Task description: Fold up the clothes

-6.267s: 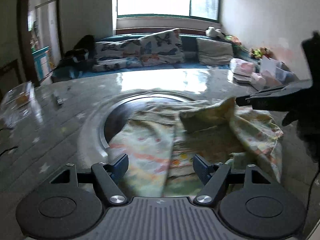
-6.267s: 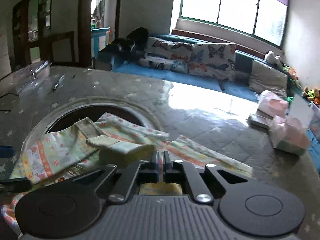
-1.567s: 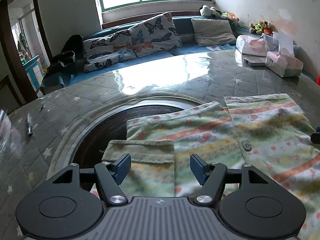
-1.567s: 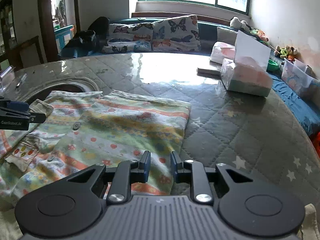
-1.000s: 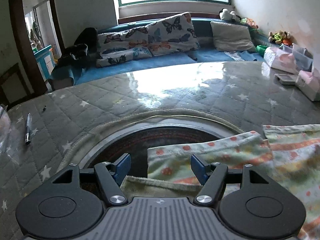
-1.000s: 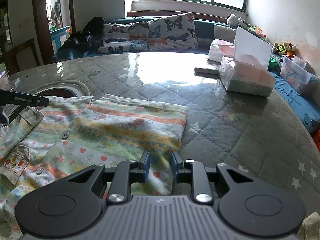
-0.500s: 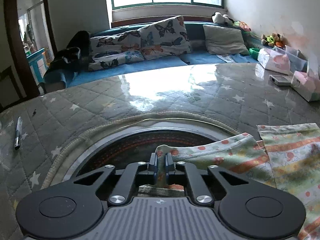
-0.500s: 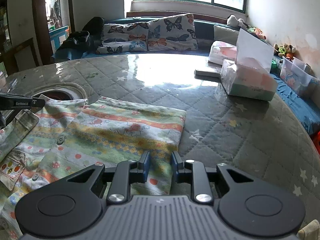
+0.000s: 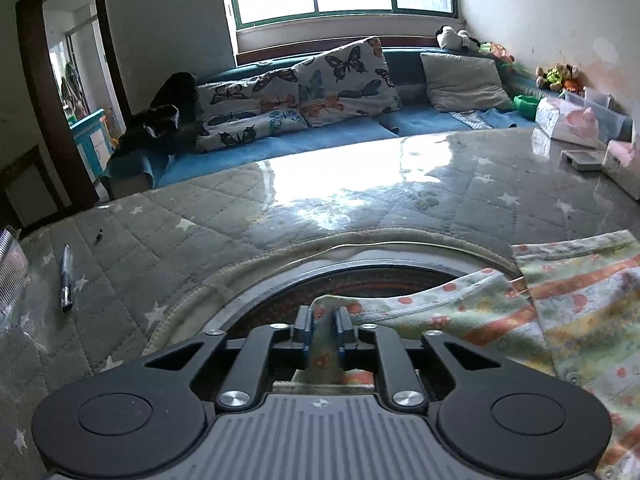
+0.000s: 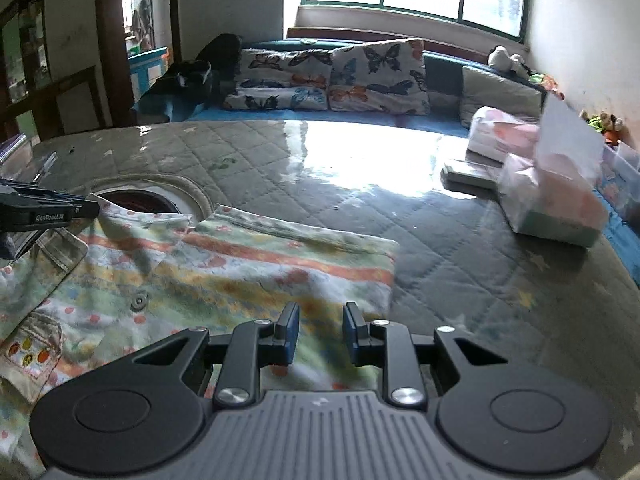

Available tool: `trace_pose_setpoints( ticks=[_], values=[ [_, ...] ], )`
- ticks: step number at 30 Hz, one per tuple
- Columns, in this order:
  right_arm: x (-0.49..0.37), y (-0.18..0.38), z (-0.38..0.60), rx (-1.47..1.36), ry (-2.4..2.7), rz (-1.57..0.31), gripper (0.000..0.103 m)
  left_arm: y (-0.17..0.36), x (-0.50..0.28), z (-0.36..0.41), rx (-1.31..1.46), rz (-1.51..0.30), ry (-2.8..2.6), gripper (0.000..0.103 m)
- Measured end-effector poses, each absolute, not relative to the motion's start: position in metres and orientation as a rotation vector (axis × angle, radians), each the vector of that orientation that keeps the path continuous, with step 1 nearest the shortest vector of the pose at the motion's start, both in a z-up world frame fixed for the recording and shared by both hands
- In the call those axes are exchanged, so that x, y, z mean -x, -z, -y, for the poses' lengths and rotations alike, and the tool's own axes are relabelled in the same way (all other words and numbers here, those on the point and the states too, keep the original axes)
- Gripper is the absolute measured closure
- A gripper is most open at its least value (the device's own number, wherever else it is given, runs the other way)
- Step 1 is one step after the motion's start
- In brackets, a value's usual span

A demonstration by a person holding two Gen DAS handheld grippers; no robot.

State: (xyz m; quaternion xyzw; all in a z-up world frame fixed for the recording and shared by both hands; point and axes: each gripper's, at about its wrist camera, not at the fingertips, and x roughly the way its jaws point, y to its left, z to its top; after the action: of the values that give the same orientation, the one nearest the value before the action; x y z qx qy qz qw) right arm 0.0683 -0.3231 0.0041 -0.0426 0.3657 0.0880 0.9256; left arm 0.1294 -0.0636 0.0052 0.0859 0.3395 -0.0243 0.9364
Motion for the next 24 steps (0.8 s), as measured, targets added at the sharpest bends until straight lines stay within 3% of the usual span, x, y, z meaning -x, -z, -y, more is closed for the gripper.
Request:
trace_pose_setpoints(
  ticks=[3, 5, 7, 13, 15, 24],
  values=[
    [-0.081, -0.001, 0.322, 0.078, -0.176, -0.767, 0.080, -0.008, -0.128, 0.061, -0.171, -0.691, 0.046, 0.079],
    [-0.081, -0.001, 0.321, 0.078, -0.180, -0.771, 0.080, -0.012, -0.124, 0.057, -0.160, -0.686, 0.044, 0.064],
    [-0.073, -0.003, 0.318, 0.084, -0.195, -0.769, 0.080, -0.017, -0.117, 0.054, -0.145, -0.679, 0.047, 0.057],
    [-0.050, -0.009, 0.311, 0.102, -0.242, -0.763, 0.078, -0.027, -0.080, 0.052, -0.149, -0.655, 0.100, 0.049],
    [-0.042, -0.011, 0.309, 0.108, -0.258, -0.761, 0.073, -0.025, -0.070, 0.056, -0.156, -0.662, 0.118, 0.048],
    [-0.017, -0.019, 0.292, 0.139, -0.317, -0.765, 0.072, -0.006, -0.064, 0.072, -0.166, -0.716, 0.149, 0.049]
  ],
)
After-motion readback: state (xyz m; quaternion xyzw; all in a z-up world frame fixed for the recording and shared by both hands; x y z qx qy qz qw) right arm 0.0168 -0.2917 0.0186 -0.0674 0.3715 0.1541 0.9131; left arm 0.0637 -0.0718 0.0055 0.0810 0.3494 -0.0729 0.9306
